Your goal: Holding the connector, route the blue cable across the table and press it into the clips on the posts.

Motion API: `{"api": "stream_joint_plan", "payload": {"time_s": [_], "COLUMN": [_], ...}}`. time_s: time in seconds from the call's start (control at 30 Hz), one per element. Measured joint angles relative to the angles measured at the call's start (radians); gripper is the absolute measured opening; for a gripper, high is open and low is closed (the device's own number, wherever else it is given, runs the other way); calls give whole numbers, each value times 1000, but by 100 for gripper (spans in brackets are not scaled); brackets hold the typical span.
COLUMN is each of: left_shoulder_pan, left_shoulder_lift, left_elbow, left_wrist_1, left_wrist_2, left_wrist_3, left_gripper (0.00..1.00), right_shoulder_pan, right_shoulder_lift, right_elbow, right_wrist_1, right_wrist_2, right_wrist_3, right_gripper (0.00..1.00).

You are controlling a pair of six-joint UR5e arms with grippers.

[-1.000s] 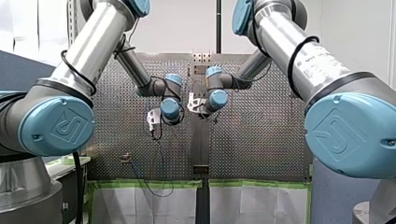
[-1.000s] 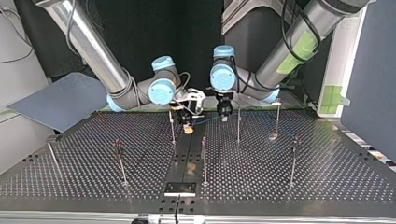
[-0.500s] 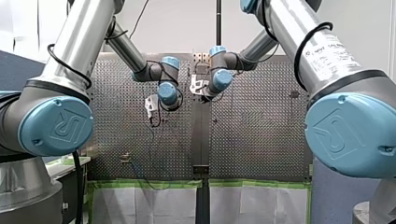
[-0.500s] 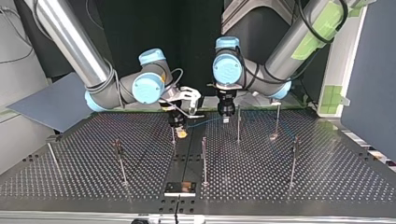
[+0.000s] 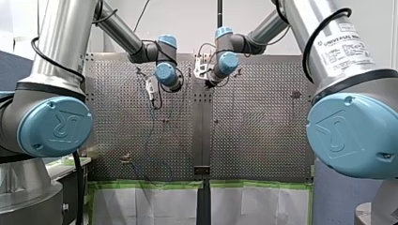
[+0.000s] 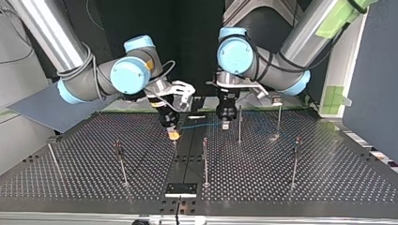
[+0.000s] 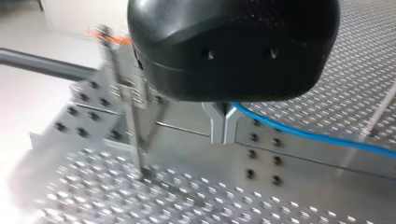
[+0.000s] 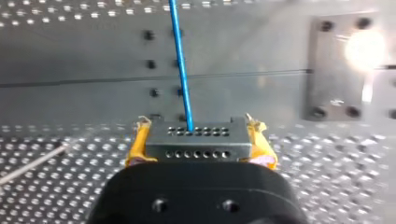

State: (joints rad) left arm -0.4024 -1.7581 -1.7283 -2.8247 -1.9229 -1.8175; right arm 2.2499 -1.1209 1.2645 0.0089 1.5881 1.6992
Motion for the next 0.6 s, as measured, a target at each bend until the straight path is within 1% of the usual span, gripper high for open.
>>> {"api": "stream_joint_plan", "payload": {"time_s": [0.17, 0.27, 0.33, 0.43, 0.5, 0.6], "left_shoulder_pan": [-1, 0, 4, 12, 16, 20], "left_shoulder_lift": [54, 81, 91, 84, 72, 44], "left_elbow": [1, 4, 8, 19, 29, 40], "left_wrist_1": [-5, -5, -4, -7, -12, -13], "left_wrist_2": [1, 2, 4, 16, 20, 22], "left_wrist_3": [3, 4, 3, 1, 2, 4], "left_gripper": [0, 0, 0, 0, 0, 0], "right_shoulder_pan": [-5, -5, -6, -7, -9, -14], "right_shoulder_lift": [-49, -74, -84, -81, -71, -59], "right_elbow": [0, 0, 0, 0, 0, 0], "right_wrist_1": [20, 23, 24, 23, 22, 22], "right_wrist_2": [-18, -34, -51, -80, -101, -118], "right_wrist_3": [0, 0, 0, 1, 3, 7], "right_gripper": [0, 0, 0, 0, 0, 0]}}
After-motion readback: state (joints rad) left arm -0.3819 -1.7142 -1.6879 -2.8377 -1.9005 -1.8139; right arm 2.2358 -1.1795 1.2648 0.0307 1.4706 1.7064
